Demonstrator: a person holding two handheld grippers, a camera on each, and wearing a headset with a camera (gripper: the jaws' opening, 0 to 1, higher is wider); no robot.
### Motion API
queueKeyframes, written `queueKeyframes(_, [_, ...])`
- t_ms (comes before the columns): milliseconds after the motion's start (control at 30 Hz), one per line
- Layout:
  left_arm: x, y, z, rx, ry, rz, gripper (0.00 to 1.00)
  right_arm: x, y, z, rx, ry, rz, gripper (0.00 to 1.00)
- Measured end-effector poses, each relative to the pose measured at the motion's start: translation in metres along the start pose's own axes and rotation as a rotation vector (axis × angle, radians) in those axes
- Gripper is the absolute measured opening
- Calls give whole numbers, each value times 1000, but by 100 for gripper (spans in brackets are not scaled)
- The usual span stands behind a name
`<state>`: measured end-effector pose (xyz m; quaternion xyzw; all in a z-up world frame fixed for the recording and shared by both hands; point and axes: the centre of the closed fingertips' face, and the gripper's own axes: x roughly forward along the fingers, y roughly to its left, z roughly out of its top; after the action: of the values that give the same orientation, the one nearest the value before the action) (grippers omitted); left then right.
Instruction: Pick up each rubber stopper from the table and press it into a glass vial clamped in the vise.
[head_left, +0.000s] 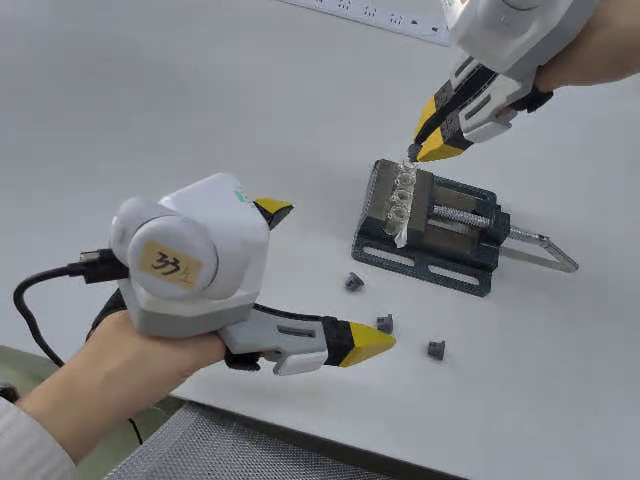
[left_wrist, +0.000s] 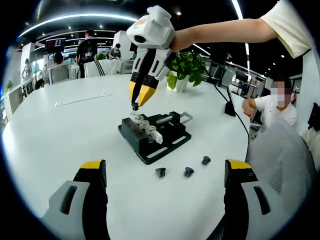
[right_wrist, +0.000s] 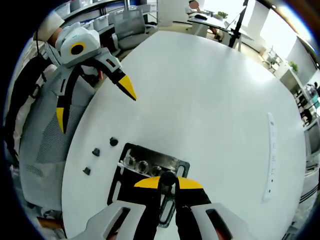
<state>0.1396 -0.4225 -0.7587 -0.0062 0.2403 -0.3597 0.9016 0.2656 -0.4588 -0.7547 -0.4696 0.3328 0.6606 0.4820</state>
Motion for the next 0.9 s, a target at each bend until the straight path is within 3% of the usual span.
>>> queueKeyframes(900, [4, -2, -9, -24, 14, 0, 98, 11, -5, -7, -13, 15, 14, 5])
